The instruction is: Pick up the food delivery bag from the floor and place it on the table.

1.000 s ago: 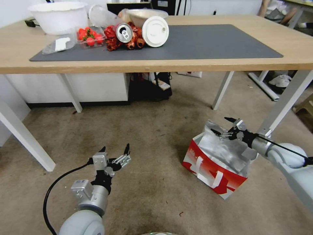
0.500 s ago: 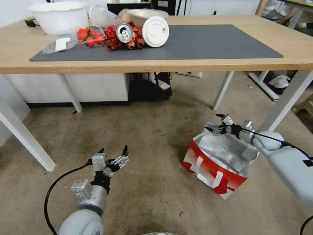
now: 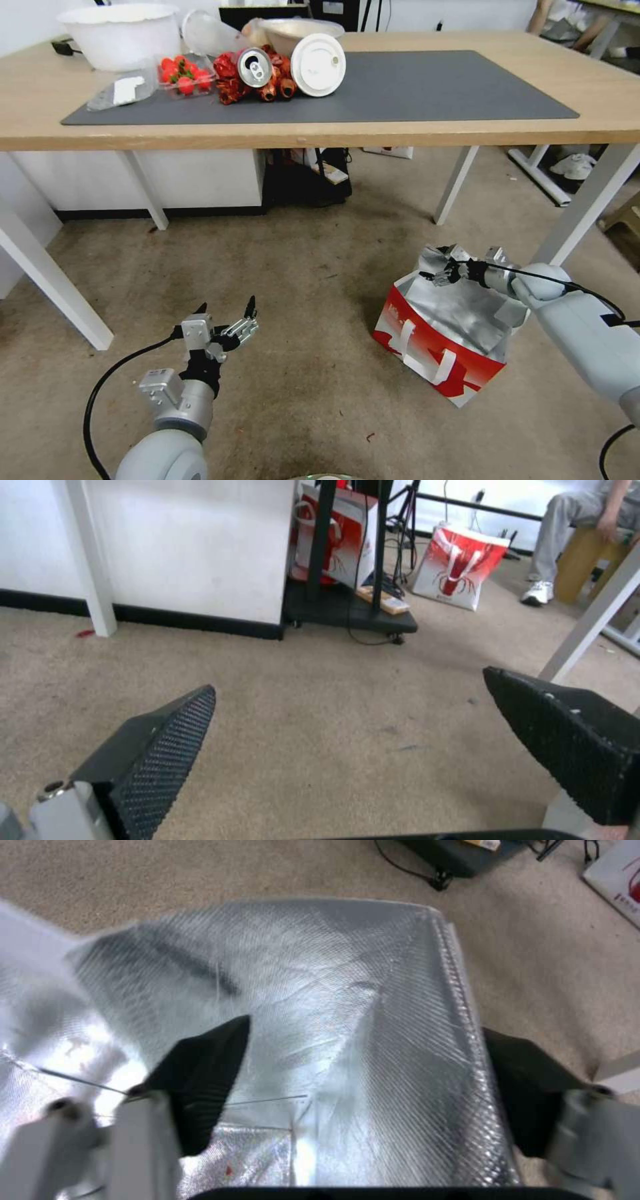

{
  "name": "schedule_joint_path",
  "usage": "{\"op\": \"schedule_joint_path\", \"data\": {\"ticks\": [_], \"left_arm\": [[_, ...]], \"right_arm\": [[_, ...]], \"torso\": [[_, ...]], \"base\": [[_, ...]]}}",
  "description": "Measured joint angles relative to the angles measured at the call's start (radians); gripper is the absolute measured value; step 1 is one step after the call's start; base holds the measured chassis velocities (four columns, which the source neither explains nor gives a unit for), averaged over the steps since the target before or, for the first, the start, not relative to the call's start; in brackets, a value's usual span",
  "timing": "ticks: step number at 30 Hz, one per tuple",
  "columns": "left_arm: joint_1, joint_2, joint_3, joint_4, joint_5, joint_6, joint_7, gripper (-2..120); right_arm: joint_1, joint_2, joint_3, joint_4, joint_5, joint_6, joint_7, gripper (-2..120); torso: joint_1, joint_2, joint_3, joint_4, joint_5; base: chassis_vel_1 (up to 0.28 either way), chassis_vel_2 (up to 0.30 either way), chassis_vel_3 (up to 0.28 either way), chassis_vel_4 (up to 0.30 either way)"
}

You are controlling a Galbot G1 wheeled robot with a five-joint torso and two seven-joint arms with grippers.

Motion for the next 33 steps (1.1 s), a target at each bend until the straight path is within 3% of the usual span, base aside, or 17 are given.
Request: {"op": "schedule_joint_path", "data": {"ticks": [2, 5, 9, 21, 27, 33], "left_arm": [[0.0, 0.0, -0.001, 0.0, 0.0, 0.0, 0.0, 100], [0.001, 0.0, -0.006, 0.0, -0.003, -0.003, -0.002, 100], [0.001, -0.002, -0.007, -0.001, -0.003, -0.005, -0.002, 100], [0.004, 0.0, -0.009, -0.018, -0.009, -0.012, -0.016, 100], [0.012, 0.002, -0.01, -0.035, -0.02, -0.011, -0.019, 100], [0.015, 0.008, -0.02, -0.047, -0.032, -0.009, -0.015, 100]], "right_arm": [[0.0, 0.0, 0.0, -0.001, 0.001, -0.001, 0.0, 74], [-0.005, -0.008, 0.0, -0.002, 0.01, -0.003, -0.001, 55], [-0.006, -0.011, -0.002, -0.002, 0.012, -0.007, -0.001, 47], [-0.012, -0.037, -0.006, 0.016, 0.034, -0.011, -0.029, 2], [-0.047, -0.064, 0.028, 0.076, 0.084, 0.002, -0.07, 0], [-0.121, -0.127, 0.094, 0.229, 0.198, 0.001, -0.128, 0]], "torso": [[0.0, 0.0, 0.0, 0.0, -0.0001], [0.0, 0.0, 0.0, -0.0001, 0.0], [0.0, 0.0, 0.0, -0.0003, 0.0001], [0.0, 0.0, 0.0, 0.0001, 0.0001], [0.0, 0.0, 0.0, -0.0002, 0.0002], [0.0, 0.0, 0.0, 0.0001, 0.0001]], "base": [[0.0, 0.0, 0.0, 0.0], [0.0, 0.0, 0.0, 0.0], [0.0, 0.0, 0.0, 0.0], [0.0, 0.0, 0.0, 0.0], [0.0, 0.0, 0.0, 0.0], [0.0, 0.0, 0.0, 0.0]]}}
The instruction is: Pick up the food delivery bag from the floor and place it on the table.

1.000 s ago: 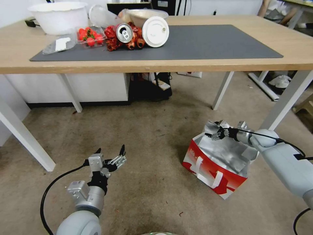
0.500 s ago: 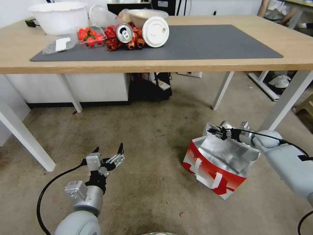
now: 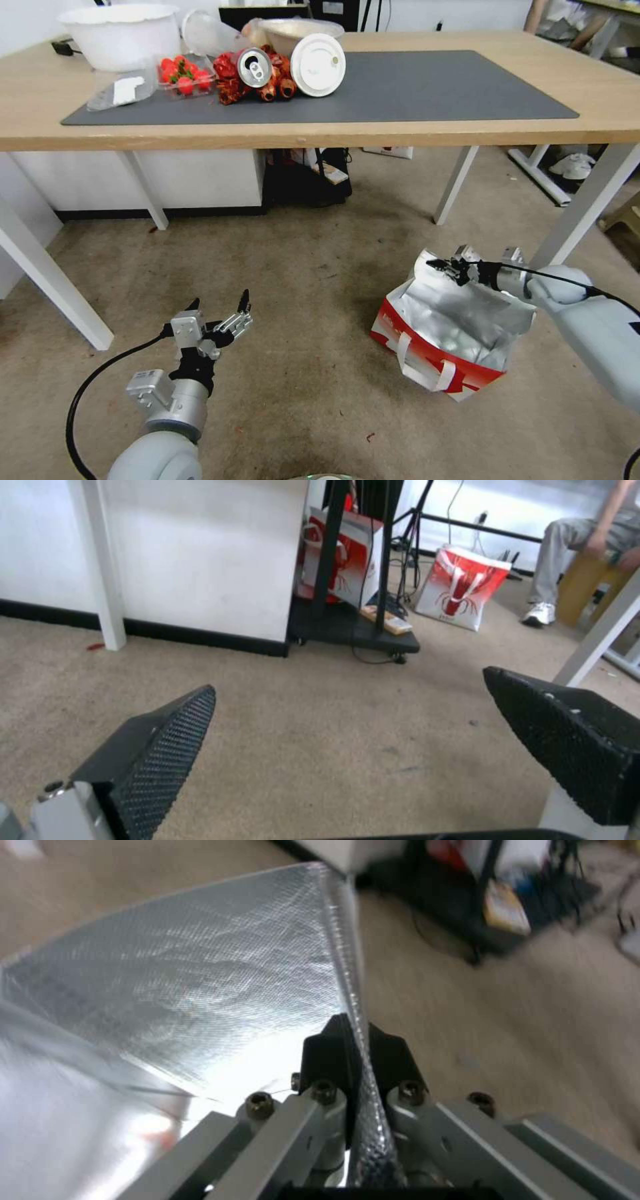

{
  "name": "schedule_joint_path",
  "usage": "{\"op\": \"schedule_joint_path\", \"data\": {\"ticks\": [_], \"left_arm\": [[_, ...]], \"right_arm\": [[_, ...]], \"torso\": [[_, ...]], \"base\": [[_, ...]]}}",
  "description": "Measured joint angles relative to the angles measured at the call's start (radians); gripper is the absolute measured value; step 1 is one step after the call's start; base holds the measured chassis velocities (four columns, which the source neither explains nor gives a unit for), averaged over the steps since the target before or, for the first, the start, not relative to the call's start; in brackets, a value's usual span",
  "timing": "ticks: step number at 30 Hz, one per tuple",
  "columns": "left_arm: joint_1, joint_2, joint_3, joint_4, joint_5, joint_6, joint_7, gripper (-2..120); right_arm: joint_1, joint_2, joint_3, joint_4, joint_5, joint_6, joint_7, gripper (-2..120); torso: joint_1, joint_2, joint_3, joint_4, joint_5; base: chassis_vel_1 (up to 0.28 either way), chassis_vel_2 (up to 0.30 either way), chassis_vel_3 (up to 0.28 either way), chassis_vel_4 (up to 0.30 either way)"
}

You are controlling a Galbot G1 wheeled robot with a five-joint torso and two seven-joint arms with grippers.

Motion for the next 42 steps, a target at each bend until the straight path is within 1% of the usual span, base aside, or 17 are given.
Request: {"op": "schedule_joint_path", "data": {"ticks": [1, 2, 3, 4, 7, 9, 12, 13, 15, 17, 19, 21, 24, 28, 32, 38, 42], "left_arm": [[0.001, 0.0, -0.002, -0.003, -0.007, 0.002, 0.004, 100], [0.001, 0.0, -0.002, -0.003, -0.009, 0.003, 0.005, 100], [0.001, -0.002, -0.003, -0.004, -0.015, 0.004, 0.01, 100], [0.001, -0.002, -0.003, -0.004, -0.015, 0.004, 0.01, 100], [0.001, -0.005, -0.003, -0.004, -0.022, 0.004, 0.017, 100], [0.001, -0.005, -0.003, -0.004, -0.023, 0.004, 0.019, 100], [0.0, -0.006, -0.01, -0.006, -0.034, -0.001, 0.026, 100], [0.0, -0.006, -0.01, -0.006, -0.034, -0.001, 0.026, 100], [-0.002, -0.005, -0.015, -0.005, -0.037, -0.016, 0.026, 100], [-0.002, -0.005, -0.016, -0.004, -0.038, -0.022, 0.026, 100], [-0.002, -0.005, -0.023, -0.003, -0.04, -0.034, 0.025, 100], [-0.001, -0.005, -0.024, -0.003, -0.041, -0.035, 0.024, 100], [-0.001, -0.005, -0.036, -0.005, -0.047, -0.037, 0.023, 100], [0.0, -0.006, -0.043, -0.008, -0.048, -0.034, 0.023, 100], [-0.004, -0.008, -0.045, -0.008, -0.047, -0.03, 0.023, 100], [-0.007, -0.011, -0.046, -0.013, -0.045, -0.028, 0.024, 100], [-0.001, -0.012, -0.052, -0.018, -0.041, -0.028, 0.023, 100]], "right_arm": [[-0.032, -0.018, 0.025, 0.053, 0.027, -0.015, -0.018, 0], [-0.046, -0.025, 0.036, 0.073, 0.038, -0.024, -0.025, 0], [-0.093, -0.046, 0.071, 0.14, 0.078, -0.051, -0.048, 0], [-0.093, -0.046, 0.071, 0.14, 0.078, -0.051, -0.048, 0], [-0.177, -0.074, 0.131, 0.241, 0.141, -0.094, -0.084, 0], [-0.186, -0.076, 0.136, 0.251, 0.147, -0.098, -0.089, 0], [-0.293, -0.103, 0.2, 0.376, 0.251, -0.136, -0.146, 0], [-0.293, -0.103, 0.2, 0.376, 0.251, -0.136, -0.146, 0], [-0.329, -0.106, 0.224, 0.435, 0.34, -0.161, -0.179, 0], [-0.335, -0.106, 0.229, 0.449, 0.361, -0.168, -0.188, 0], [-0.348, -0.1, 0.237, 0.493, 0.439, -0.195, -0.21, 0], [-0.35, -0.099, 0.238, 0.5, 0.452, -0.199, -0.212, 0], [-0.365, -0.093, 0.245, 0.553, 0.549, -0.237, -0.229, 0], [-0.395, -0.084, 0.263, 0.592, 0.619, -0.262, -0.253, 0], [-0.423, -0.074, 0.283, 0.613, 0.669, -0.282, -0.298, 0], [-0.457, -0.072, 0.31, 0.643, 0.736, -0.305, -0.331, 0], [-0.464, -0.072, 0.315, 0.656, 0.746, -0.313, -0.345, 0]], "torso": [[0.0, 0.0, 0.0, -0.0001, -0.0003], [0.0, 0.0, 0.0, 0.0, -0.0001], [0.0, 0.0, 0.0, -0.0002, 0.0], [0.0, 0.0, 0.0, -0.0002, 0.0], [0.0, 0.0, 0.0, -0.0003, -0.0003], [0.0, 0.0, 0.0, -0.0004, -0.0002], [0.0, 0.0, 0.0, -0.0002, -0.0001], [0.0, 0.0, 0.0, -0.0002, -0.0001], [0.0, 0.0, 0.0, -0.0001, -0.0002], [0.0, 0.0, 0.0, -0.0001, -0.0002], [0.0, 0.0, 0.0, 0.0, -0.0001], [0.0, 0.0, 0.0, 0.0, -0.0001], [0.0, 0.0, 0.0, 0.0001, -0.0002], [0.0, 0.0, 0.0, -0.0001, -0.0001], [0.0, 0.0, 0.0, -0.0001, -0.0001], [0.0, 0.0, 0.0, -0.0002, -0.0001], [0.0, 0.0, 0.0, -0.0001, -0.0001]], "base": [[0.0, 0.0, 0.0, 0.0], [0.0, 0.0, 0.0, 0.0], [0.0, 0.0, 0.0, 0.0], [0.0, 0.0, 0.0, 0.0], [0.0, 0.0, 0.0, 0.0], [0.0, 0.0, 0.0, 0.0], [0.0, 0.0, 0.0, 0.0], [0.0, 0.0, 0.0, 0.0], [0.0, 0.0, 0.0, 0.0], [0.0, 0.0, 0.0, 0.0], [0.0, 0.0, 0.0, 0.0], [0.0, 0.0, 0.0, 0.0], [0.0, 0.0, 0.0, 0.0], [0.0, 0.0, 0.0, 0.0], [0.0, 0.0, 0.0, 0.0], [0.0, 0.0, 0.0, 0.0], [0.0, 0.0, 0.0, 0.0]]}}
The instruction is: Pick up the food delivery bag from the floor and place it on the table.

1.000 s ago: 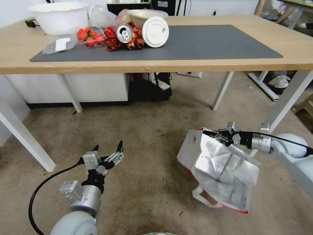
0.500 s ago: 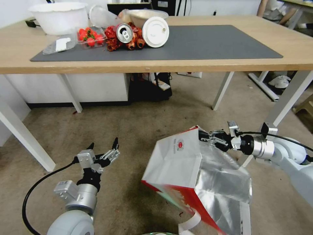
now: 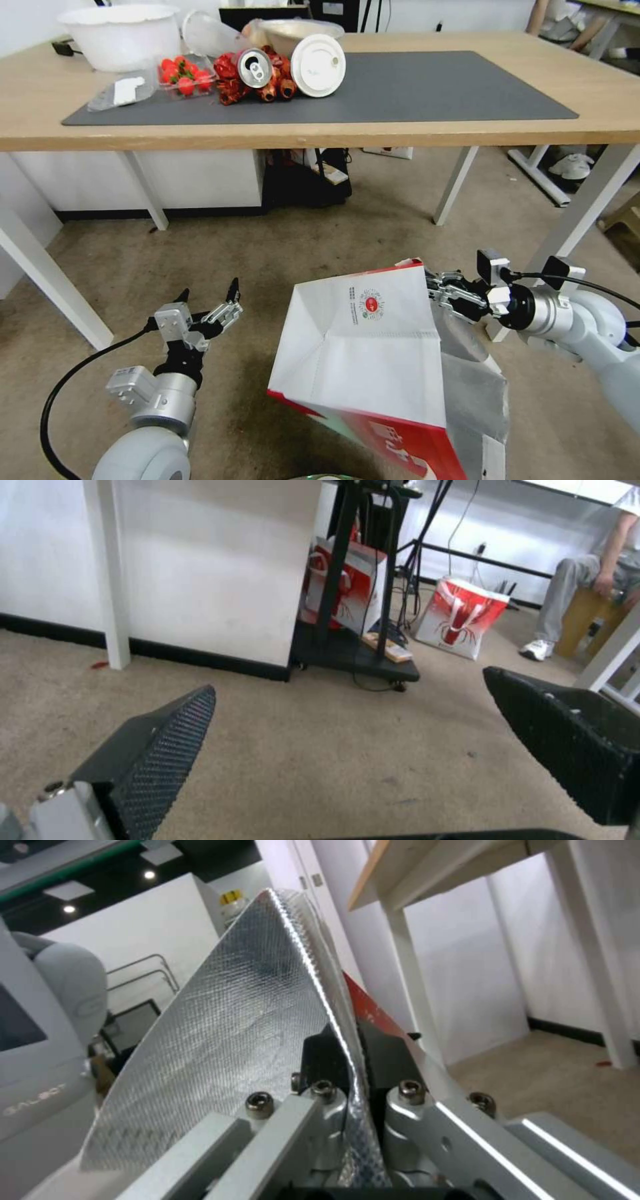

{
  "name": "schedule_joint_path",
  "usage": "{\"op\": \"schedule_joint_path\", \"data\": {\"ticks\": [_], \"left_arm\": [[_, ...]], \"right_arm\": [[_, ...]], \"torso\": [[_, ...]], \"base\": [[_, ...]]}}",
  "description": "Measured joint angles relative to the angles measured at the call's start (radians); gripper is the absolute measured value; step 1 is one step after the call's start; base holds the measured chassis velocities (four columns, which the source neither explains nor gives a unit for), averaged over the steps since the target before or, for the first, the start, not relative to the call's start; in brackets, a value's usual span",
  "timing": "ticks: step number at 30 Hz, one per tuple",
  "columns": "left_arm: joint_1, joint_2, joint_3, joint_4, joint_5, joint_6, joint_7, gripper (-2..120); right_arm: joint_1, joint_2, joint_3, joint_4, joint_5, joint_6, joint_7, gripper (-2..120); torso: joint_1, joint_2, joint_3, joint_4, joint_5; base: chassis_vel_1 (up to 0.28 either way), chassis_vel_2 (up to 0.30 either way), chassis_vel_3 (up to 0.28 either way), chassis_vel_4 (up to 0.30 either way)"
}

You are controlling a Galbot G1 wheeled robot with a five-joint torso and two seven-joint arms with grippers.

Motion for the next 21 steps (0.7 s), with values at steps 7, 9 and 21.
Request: {"op": "schedule_joint_path", "data": {"ticks": [7, 9, 21], "left_arm": [[0.008, 0.0, -0.002, -0.009, 0.001, -0.009, -0.011, 100], [0.009, 0.0, -0.002, -0.011, 0.0, -0.011, -0.014, 100], [0.01, 0.003, -0.003, -0.021, -0.002, -0.026, -0.003, 100]], "right_arm": [[-0.013, 0.003, 0.002, 0.013, -0.014, -0.003, -0.004, 0], [-0.019, 0.003, 0.006, 0.016, -0.02, -0.003, -0.005, 0], [-0.046, -0.008, 0.012, 0.04, -0.051, 0.0, -0.013, 0]], "torso": [[0.0, 0.0, 0.0, 0.0, 0.0001], [0.0, 0.0, 0.0, 0.0, 0.0001], [0.001, 0.024, 0.022, 0.0, 0.0]], "base": [[0.0, 0.0, 0.0, 0.0], [0.0, 0.0, 0.0, 0.0], [0.0, 0.0, 0.0, 0.0]]}}
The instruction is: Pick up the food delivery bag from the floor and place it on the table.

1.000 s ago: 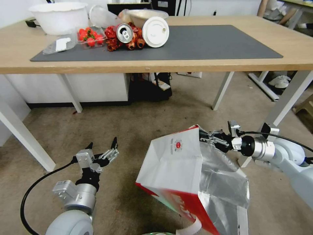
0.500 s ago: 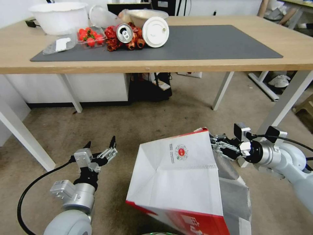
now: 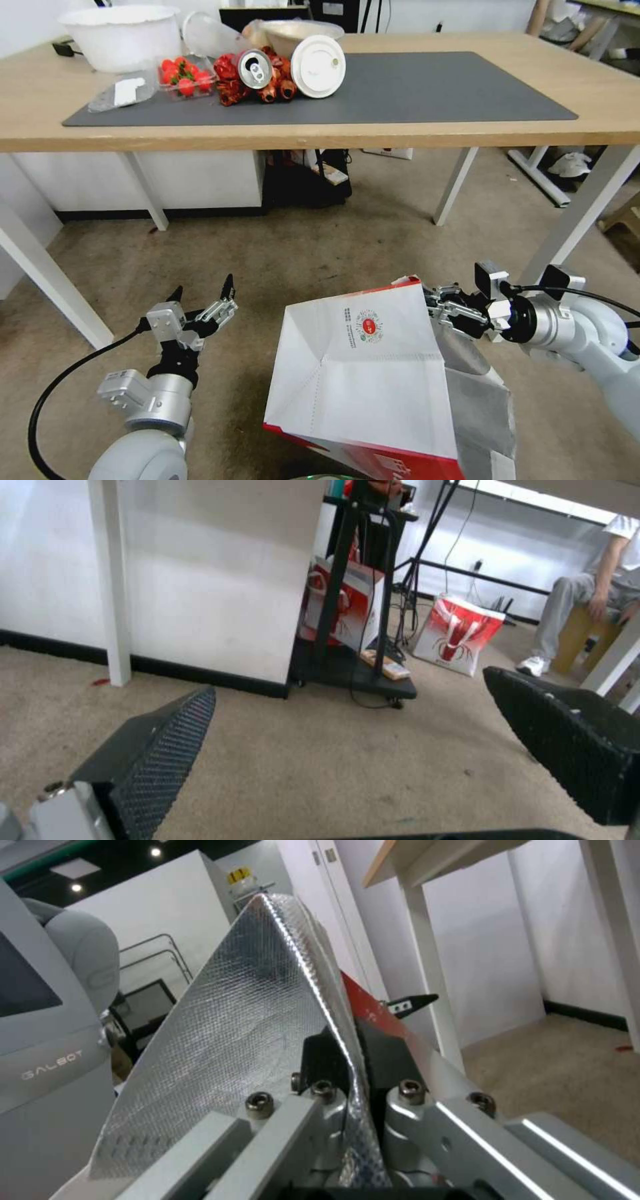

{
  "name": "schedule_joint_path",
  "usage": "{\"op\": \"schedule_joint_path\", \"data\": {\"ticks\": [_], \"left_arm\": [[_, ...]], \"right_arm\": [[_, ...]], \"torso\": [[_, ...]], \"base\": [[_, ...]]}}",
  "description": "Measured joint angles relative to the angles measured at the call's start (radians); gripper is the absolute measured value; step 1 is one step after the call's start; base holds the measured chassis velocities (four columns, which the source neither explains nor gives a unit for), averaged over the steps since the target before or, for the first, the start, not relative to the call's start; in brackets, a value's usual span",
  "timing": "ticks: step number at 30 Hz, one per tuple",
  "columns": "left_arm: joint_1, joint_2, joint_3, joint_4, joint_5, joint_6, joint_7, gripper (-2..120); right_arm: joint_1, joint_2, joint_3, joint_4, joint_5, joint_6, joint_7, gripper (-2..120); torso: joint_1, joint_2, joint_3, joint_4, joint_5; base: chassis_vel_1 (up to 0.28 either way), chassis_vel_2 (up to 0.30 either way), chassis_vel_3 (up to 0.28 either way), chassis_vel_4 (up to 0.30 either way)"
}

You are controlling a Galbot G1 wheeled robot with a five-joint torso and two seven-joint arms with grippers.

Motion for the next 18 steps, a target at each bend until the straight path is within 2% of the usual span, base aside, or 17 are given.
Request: {"op": "schedule_joint_path", "data": {"ticks": [11, 18], "left_arm": [[0.006, 0.003, -0.004, -0.006, 0.001, 0.004, 0.0, 100], [0.009, 0.005, -0.005, -0.009, 0.001, 0.006, -0.002, 100]], "right_arm": [[-0.01, 0.005, 0.0, 0.007, -0.015, 0.002, 0.0, 0], [-0.02, 0.008, 0.005, 0.007, -0.025, 0.003, -0.001, 0]], "torso": [[0.005, 0.052, 0.047, 0.0, 0.0], [0.008, 0.074, 0.067, 0.0, 0.0]], "base": [[0.0, 0.0, 0.0, 0.0], [0.0, 0.0, 0.0, 0.0]]}}
